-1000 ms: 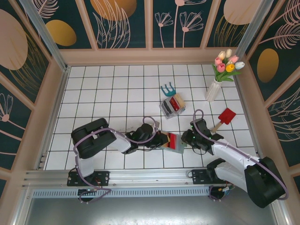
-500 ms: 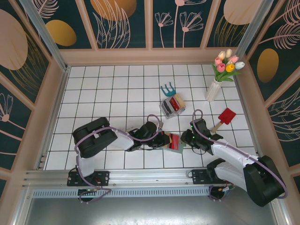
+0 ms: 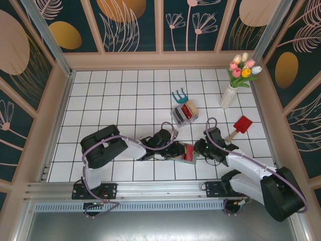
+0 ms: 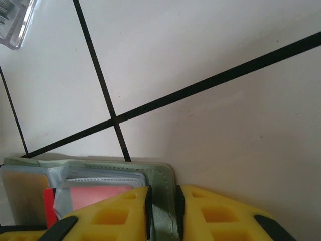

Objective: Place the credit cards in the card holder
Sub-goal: Insert the credit card into the card slot.

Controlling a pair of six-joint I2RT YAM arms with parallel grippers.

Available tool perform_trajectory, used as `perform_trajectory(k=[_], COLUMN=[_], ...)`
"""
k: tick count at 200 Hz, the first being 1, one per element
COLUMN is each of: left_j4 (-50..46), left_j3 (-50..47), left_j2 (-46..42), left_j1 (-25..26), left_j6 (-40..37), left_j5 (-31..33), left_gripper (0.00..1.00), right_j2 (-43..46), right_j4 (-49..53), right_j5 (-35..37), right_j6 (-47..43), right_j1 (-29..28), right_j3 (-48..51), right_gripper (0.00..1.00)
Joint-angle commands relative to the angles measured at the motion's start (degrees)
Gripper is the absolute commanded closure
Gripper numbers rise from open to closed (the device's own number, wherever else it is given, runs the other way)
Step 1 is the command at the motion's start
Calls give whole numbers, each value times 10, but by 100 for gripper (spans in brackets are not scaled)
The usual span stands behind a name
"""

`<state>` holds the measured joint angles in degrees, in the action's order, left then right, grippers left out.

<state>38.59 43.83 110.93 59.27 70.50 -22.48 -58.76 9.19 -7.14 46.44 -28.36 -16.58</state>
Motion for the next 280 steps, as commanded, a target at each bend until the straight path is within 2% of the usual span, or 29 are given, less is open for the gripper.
perform_trajectory(k=[1, 26, 70, 119, 149, 166, 187, 226, 280], left_j4=[-38, -107, -139, -152, -145, -147, -181, -215, -222], left_j3=[-5, 8, 3, 0, 1, 5, 11, 26, 37], left_j2=[-4, -30, -58, -70, -66, -62, -71, -74, -54], left_j1=[9, 10, 9, 10, 9, 9, 9, 9, 9], left_j6=[-18, -51, -62, -69, -70, -73, -86, -110, -129], left_j5=[8, 40, 68, 77, 65, 59, 79, 80, 35], left_gripper=[81, 74, 63, 68, 65, 65, 62, 58, 56], right_j2=[-8, -8, -7, -6, 2, 22, 54, 60, 16], right_j4=[-10, -3, 4, 0, 6, 33, 53, 92, -8], right_j5=[-42, -35, -31, -46, -52, -27, -39, -49, -94], right_j6=[-1, -4, -7, -5, 3, 20, 31, 44, 65], right_j1=[-6, -5, -5, -7, -24, -37, -41, -46, -55], right_j3=[17, 16, 16, 17, 16, 11, 7, 8, 20], right_gripper=[76, 76, 76, 77, 78, 78, 77, 71, 72])
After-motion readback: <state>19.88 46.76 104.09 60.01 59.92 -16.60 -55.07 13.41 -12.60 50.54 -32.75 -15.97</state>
